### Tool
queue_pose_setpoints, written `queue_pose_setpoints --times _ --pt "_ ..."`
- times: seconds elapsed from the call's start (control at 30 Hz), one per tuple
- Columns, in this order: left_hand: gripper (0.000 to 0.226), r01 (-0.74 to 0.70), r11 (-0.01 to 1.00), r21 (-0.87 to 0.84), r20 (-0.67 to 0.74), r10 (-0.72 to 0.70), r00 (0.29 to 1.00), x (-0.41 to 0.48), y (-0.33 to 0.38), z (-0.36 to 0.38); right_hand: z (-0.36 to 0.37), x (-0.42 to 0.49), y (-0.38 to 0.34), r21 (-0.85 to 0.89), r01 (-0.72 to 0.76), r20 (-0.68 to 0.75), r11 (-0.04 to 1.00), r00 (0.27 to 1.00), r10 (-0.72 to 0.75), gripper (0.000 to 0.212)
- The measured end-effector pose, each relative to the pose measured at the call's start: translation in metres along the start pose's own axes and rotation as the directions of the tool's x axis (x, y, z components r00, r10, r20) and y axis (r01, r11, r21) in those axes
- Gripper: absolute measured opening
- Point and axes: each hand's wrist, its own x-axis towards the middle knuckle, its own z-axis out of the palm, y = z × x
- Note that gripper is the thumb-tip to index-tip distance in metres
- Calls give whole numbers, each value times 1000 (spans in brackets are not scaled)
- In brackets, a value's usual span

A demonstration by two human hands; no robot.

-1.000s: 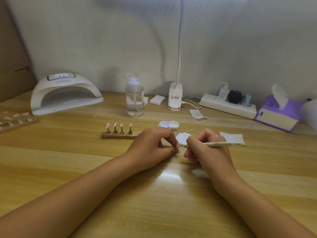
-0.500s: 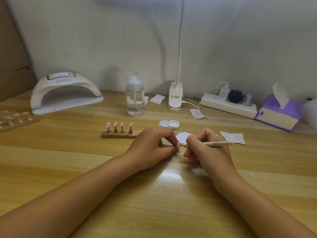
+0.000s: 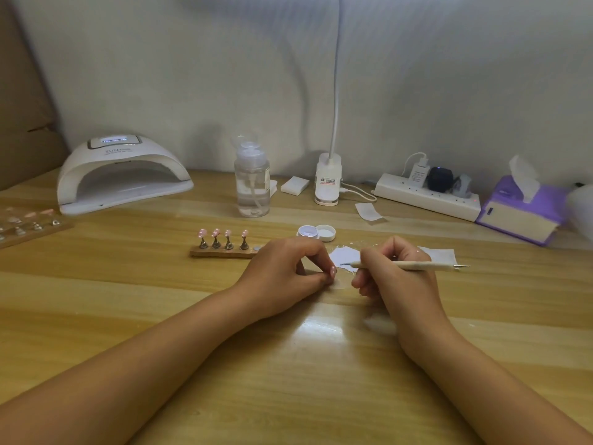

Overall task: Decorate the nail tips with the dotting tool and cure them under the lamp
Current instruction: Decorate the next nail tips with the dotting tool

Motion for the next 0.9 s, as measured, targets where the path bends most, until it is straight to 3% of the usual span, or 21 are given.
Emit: queue_pose_setpoints --times 0.13,0.23,0.33,0.5,0.6,0.77,0.9 --pt "22 7 1000 -23 -5 -7 1000 0 -1 0 -5 0 -3 160 92 -164 983 984 -66 27" --pt "24 13 1000 -21 -7 -13 1000 0 0 0 -12 4 -8 142 179 -245 974 959 -140 22" --pt "26 12 1000 -20 -10 -12 1000 0 0 0 -17 10 -5 30 161 -211 987 966 -151 18" --pt "29 1 1000 -16 -15 -1 1000 0 1 0 -21 16 6 -187 2 -125 982 992 -26 14" --pt "31 -10 1000 -9 -18 10 1000 -1 0 0 -20 16 8 -303 6 -87 953 996 -34 17" --pt "29 -19 1000 1 -22 19 1000 0 0 1 -16 16 9 -373 18 -27 928 999 -30 17" --pt "31 -16 1000 -4 -24 16 1000 1 -1 1 -17 18 9 -371 28 -58 928 997 -53 18"
